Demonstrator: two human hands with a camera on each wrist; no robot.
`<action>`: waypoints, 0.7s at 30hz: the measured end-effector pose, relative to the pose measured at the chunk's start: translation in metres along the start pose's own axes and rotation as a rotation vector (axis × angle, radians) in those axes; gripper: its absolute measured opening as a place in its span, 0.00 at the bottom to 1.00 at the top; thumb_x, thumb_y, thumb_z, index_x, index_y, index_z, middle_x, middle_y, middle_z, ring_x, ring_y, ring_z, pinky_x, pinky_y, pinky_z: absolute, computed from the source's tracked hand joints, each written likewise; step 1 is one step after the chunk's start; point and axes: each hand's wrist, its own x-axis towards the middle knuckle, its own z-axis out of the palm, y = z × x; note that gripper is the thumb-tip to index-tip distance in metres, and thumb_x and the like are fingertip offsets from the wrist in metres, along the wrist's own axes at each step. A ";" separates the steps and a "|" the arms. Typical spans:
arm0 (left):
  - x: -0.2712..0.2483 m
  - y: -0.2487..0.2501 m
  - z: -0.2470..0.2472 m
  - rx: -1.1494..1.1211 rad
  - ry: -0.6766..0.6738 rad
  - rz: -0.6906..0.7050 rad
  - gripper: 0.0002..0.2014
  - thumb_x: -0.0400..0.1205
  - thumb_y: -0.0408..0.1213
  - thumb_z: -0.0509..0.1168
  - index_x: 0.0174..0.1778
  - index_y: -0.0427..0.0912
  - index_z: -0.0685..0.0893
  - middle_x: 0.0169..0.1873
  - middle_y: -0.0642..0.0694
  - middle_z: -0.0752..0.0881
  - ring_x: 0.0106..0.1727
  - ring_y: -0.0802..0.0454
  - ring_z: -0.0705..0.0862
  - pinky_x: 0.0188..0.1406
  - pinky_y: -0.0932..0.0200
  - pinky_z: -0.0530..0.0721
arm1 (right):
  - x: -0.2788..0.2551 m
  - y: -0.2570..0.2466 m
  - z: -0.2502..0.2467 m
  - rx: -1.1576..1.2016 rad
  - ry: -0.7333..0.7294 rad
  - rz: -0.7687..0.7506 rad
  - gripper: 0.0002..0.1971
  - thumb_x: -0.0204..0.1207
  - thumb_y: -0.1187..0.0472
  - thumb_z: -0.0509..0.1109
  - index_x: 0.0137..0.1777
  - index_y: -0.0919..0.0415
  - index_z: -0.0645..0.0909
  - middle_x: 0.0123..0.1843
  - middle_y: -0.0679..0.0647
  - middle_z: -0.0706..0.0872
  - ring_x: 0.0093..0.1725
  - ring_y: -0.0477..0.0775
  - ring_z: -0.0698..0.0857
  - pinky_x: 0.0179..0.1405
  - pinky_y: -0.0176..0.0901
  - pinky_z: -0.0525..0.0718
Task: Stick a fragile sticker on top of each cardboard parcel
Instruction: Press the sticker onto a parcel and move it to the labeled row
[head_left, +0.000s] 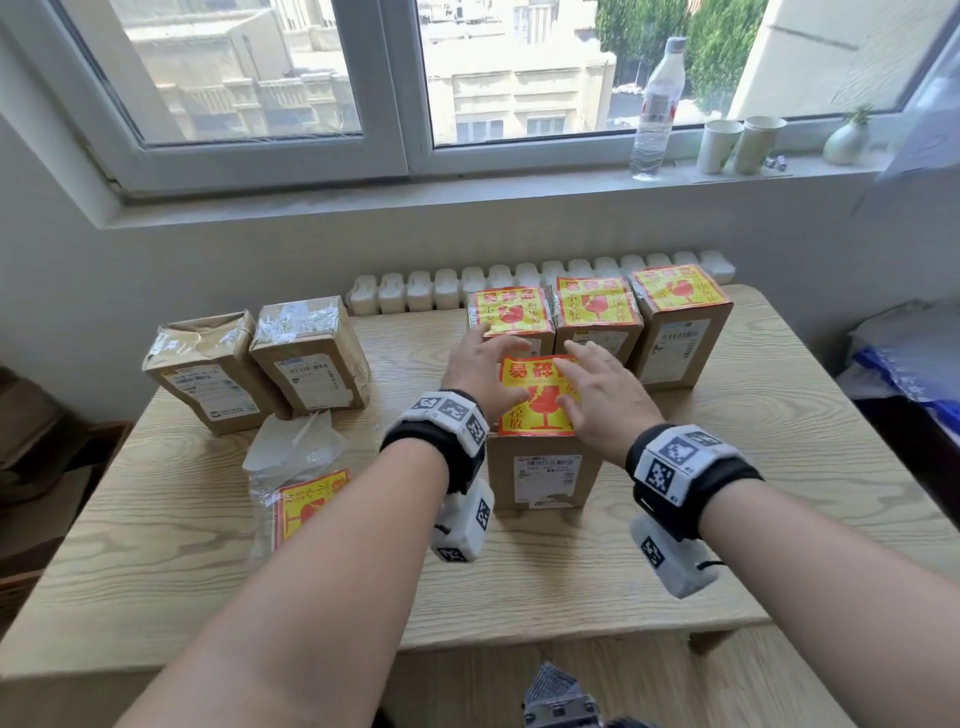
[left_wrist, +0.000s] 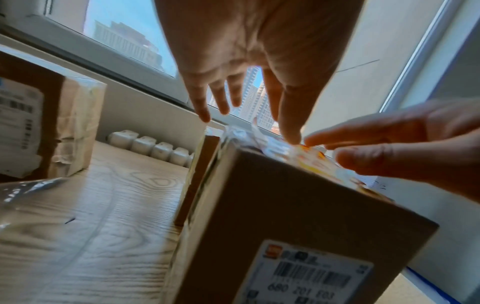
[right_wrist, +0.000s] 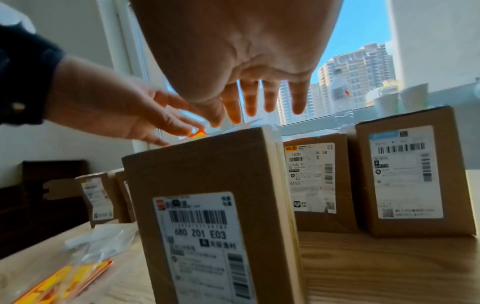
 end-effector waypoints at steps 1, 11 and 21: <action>0.001 0.001 0.002 -0.006 0.042 0.013 0.25 0.71 0.43 0.77 0.64 0.57 0.80 0.81 0.48 0.63 0.82 0.47 0.61 0.78 0.47 0.65 | 0.002 0.000 0.003 -0.026 -0.045 -0.008 0.28 0.85 0.51 0.56 0.84 0.53 0.57 0.87 0.51 0.51 0.86 0.53 0.47 0.84 0.58 0.53; 0.006 -0.016 0.003 0.078 -0.304 -0.042 0.36 0.80 0.53 0.67 0.82 0.63 0.58 0.84 0.45 0.56 0.82 0.44 0.62 0.76 0.44 0.69 | 0.008 0.016 0.012 0.049 -0.177 0.112 0.35 0.83 0.38 0.51 0.85 0.49 0.43 0.87 0.45 0.44 0.86 0.51 0.46 0.83 0.63 0.54; 0.003 -0.029 -0.006 -0.409 -0.335 -0.350 0.19 0.86 0.48 0.60 0.69 0.43 0.79 0.61 0.41 0.86 0.57 0.42 0.87 0.54 0.44 0.88 | -0.001 0.023 0.009 0.433 -0.294 0.388 0.36 0.79 0.31 0.49 0.81 0.53 0.57 0.64 0.57 0.82 0.52 0.60 0.86 0.44 0.54 0.90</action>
